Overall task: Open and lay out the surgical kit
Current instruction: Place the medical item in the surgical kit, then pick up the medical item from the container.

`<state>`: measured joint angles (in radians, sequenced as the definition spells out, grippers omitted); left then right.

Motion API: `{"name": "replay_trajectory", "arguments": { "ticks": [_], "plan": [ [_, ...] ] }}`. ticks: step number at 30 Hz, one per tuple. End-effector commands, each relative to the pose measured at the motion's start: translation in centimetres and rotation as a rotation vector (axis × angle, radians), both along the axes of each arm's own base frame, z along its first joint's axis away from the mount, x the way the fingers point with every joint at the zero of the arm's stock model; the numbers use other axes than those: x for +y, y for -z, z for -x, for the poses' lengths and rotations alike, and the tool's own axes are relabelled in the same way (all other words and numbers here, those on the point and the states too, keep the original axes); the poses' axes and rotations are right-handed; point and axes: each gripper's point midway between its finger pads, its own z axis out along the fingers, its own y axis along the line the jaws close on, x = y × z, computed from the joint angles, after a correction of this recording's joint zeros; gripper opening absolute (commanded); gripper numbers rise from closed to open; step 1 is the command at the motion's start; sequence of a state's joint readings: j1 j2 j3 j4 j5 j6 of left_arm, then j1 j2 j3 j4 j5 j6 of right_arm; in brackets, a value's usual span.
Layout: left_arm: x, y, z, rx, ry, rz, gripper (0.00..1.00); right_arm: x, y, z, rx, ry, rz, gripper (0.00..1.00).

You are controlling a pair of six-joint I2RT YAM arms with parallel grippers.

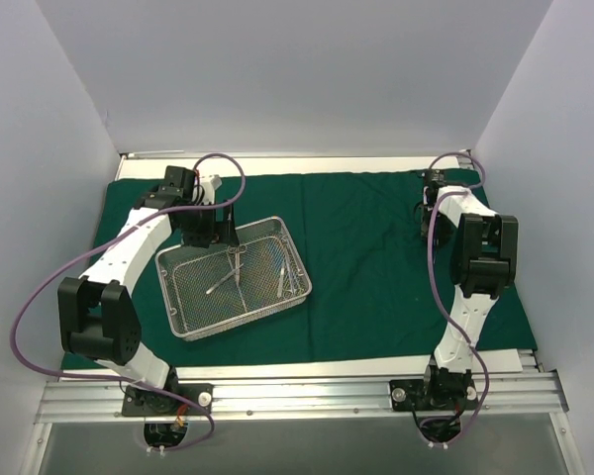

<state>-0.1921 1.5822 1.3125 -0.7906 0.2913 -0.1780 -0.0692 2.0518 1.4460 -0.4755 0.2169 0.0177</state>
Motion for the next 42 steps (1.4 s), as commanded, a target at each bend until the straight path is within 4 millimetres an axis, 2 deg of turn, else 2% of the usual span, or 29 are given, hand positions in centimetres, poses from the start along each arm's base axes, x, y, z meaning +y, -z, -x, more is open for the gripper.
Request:
{"name": "replay_trajectory", "arguments": {
  "ticks": [1,4,6,10,13,14,16,17,18,21,23,27,34,38,39,42],
  "plan": [
    [0.4,-0.4,0.1,-0.01,-0.001,-0.006,0.96,0.8,0.4,0.7,0.037,-0.009,-0.009,0.26],
    [0.4,-0.3,0.2,-0.005,0.001,-0.007,0.96,0.9,-0.6,0.4,0.019,-0.006,0.004,0.27],
    [0.5,-0.1,0.2,0.001,-0.001,-0.015,0.96,1.2,-2.3,-0.4,-0.015,-0.005,0.01,0.34],
    [1.0,0.7,0.5,0.041,-0.026,-0.045,0.96,2.0,-7.8,-1.7,-0.149,0.05,-0.005,0.46],
    [0.9,1.8,0.7,0.084,-0.035,-0.044,1.0,2.9,-10.2,-1.7,-0.197,0.098,-0.039,0.5],
    [0.8,2.5,0.8,0.116,-0.038,-0.047,0.9,3.3,-10.5,-1.6,-0.201,0.102,-0.053,0.52],
    [0.6,3.2,1.0,0.161,-0.052,-0.041,0.81,3.7,-11.7,-1.6,-0.219,0.114,-0.079,0.52],
    [0.6,3.9,1.3,0.203,-0.057,-0.045,0.76,5.6,-12.0,-1.8,-0.228,0.081,-0.111,0.53],
    [0.3,4.0,1.2,0.215,-0.068,-0.041,0.73,6.2,-12.2,-1.7,-0.226,0.071,-0.124,0.53],
    [-0.5,4.3,1.2,0.214,-0.073,-0.088,0.71,8.7,-13.4,-1.7,-0.252,0.023,-0.179,0.53],
    [-1.1,5.0,1.2,0.205,-0.074,-0.158,0.71,10.0,-13.8,-1.2,-0.263,0.001,-0.223,0.53],
    [-3.0,5.6,1.6,0.236,-0.069,-0.129,0.66,12.1,-14.5,-0.3,-0.29,-0.028,-0.323,0.53],
    [-6.6,6.5,1.8,0.25,-0.03,-0.11,0.7,12.3,-15.5,0.9,-0.316,-0.08,-0.339,0.54],
    [-8.2,7.3,1.0,0.251,-0.041,-0.104,0.65,12.4,-15.8,1.3,-0.322,-0.088,-0.349,0.54],
    [-8.3,7.3,1.0,0.255,-0.046,-0.106,0.64,12.5,-15.9,1.4,-0.323,-0.086,-0.357,0.54],
    [-6.8,7.0,0.7,0.227,-0.084,-0.171,0.64,12.9,-16.3,1.7,-0.335,-0.081,-0.381,0.54]
  ]
}}
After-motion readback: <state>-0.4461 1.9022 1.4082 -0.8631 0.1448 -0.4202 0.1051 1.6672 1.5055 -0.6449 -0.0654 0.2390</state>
